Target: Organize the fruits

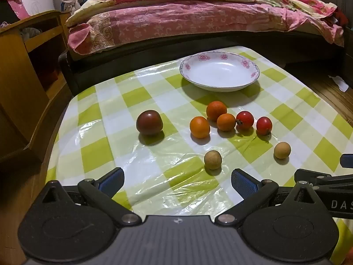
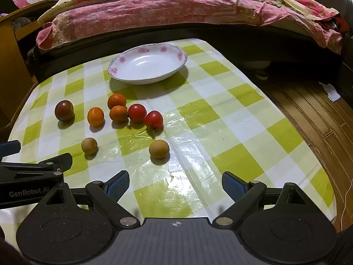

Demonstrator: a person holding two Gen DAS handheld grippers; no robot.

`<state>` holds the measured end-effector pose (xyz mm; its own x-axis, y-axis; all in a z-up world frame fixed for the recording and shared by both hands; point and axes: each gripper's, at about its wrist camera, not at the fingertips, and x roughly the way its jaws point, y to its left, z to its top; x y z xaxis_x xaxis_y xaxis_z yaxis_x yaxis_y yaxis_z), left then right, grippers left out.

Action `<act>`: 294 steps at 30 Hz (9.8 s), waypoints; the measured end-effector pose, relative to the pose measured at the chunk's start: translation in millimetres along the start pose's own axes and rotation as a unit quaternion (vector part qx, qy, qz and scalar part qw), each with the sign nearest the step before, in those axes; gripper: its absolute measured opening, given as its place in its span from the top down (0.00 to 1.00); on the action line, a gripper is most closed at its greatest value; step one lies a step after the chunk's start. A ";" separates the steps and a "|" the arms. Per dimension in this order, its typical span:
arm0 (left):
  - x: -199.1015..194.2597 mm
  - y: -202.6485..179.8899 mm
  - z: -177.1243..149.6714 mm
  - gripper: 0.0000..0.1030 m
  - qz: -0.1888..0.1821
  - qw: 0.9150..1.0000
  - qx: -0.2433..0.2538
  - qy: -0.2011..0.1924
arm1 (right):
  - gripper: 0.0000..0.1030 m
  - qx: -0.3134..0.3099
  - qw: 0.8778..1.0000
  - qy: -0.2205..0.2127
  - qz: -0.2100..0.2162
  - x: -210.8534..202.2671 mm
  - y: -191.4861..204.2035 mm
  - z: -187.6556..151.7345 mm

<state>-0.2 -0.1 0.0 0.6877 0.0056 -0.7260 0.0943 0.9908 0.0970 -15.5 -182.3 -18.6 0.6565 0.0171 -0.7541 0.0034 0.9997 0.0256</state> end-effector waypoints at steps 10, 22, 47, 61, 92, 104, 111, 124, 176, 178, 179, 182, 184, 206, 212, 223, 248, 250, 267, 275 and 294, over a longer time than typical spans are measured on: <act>0.8 -1.4 -1.1 0.00 -0.002 1.000 0.001 0.001 | 0.16 0.001 1.000 -0.002 -0.001 1.1 -1.3 0.1; 1.0 -0.6 0.3 0.00 -0.005 1.000 -0.001 0.002 | 0.16 0.000 1.000 0.000 -0.002 5.4 -2.6 2.3; 6.0 -3.8 -1.4 0.00 -0.012 1.000 0.015 -0.002 | 0.24 -0.012 1.000 0.011 -0.001 10.4 4.0 1.3; 9.5 -4.9 -3.3 0.02 -0.023 1.000 0.020 -0.009 | 0.26 -0.015 1.000 0.017 -0.002 15.3 5.3 1.8; 46.1 -18.1 -0.4 0.54 -0.087 0.992 0.084 -0.024 | 0.48 -0.049 0.997 0.026 0.045 46.2 5.5 28.9; 54.4 -19.3 -0.6 0.69 -0.107 0.991 0.081 -0.021 | 0.68 -0.050 0.997 0.028 0.059 57.4 4.2 29.2; 55.0 -19.5 -0.2 0.69 -0.106 0.991 0.081 -0.022 | 0.68 -0.046 0.997 0.024 0.062 57.5 2.4 29.0; 50.9 -22.8 -1.7 0.70 -0.098 0.991 0.090 -0.018 | 0.77 -0.062 0.996 0.023 0.052 54.8 6.3 26.0; 79.8 -21.2 111.6 0.71 -0.100 0.992 0.052 -0.050 | 0.77 -0.034 0.994 -0.028 0.098 61.7 8.1 118.2; 86.0 -22.0 118.0 0.71 -0.098 0.992 0.055 -0.052 | 0.77 -0.032 0.994 -0.028 0.099 68.9 6.7 126.6; 89.0 -22.1 120.9 0.71 -0.098 0.992 0.054 -0.052 | 0.77 -0.030 0.994 -0.028 0.100 72.2 6.2 130.4; 99.4 -22.7 129.1 0.71 -0.099 0.993 0.052 -0.049 | 0.77 -0.030 0.994 -0.031 0.099 80.8 4.7 139.4; 105.2 -24.0 132.6 0.71 -0.095 0.993 0.057 -0.050 | 0.77 -0.031 0.994 -0.031 0.100 87.6 3.6 145.3; 158.9 -27.4 141.5 0.71 -0.092 0.993 0.067 -0.024 | 0.77 -0.067 0.992 -0.005 0.107 151.4 3.5 169.1; 162.3 -29.2 142.2 0.71 -0.092 0.993 0.071 -0.023 | 0.76 -0.072 0.992 -0.004 0.104 157.0 2.8 171.0; 162.9 -27.4 144.7 0.70 -0.093 0.994 0.062 -0.019 | 0.73 -0.073 0.992 -0.005 0.104 161.1 0.4 172.9; 151.1 -17.4 149.8 0.60 -0.089 0.994 0.046 -0.034 | 0.64 -0.043 0.993 -0.029 0.105 148.2 -12.8 181.7; 149.8 -16.6 149.9 0.60 -0.088 0.994 0.045 -0.036 | 0.64 -0.039 0.993 -0.032 0.104 146.6 -14.5 182.8; 138.1 -8.4 146.1 0.60 -0.094 0.994 0.042 -0.039 | 0.64 -0.026 0.992 -0.032 0.115 139.9 -16.8 180.1; 127.0 3.4 138.6 0.59 -0.092 0.994 0.039 -0.040 | 0.64 -0.032 0.992 -0.027 0.116 134.6 -15.6 173.7; 77.9 50.1 78.3 0.59 -0.076 0.996 0.047 -0.015 | 0.58 -0.047 0.988 -0.007 0.146 111.2 1.0 152.3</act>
<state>114.5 39.4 1.6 0.6816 -0.1490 -0.7164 0.2649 0.9629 0.0517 172.3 -182.3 -2.5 0.6295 0.3051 -0.7146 -0.2573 0.9497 0.1788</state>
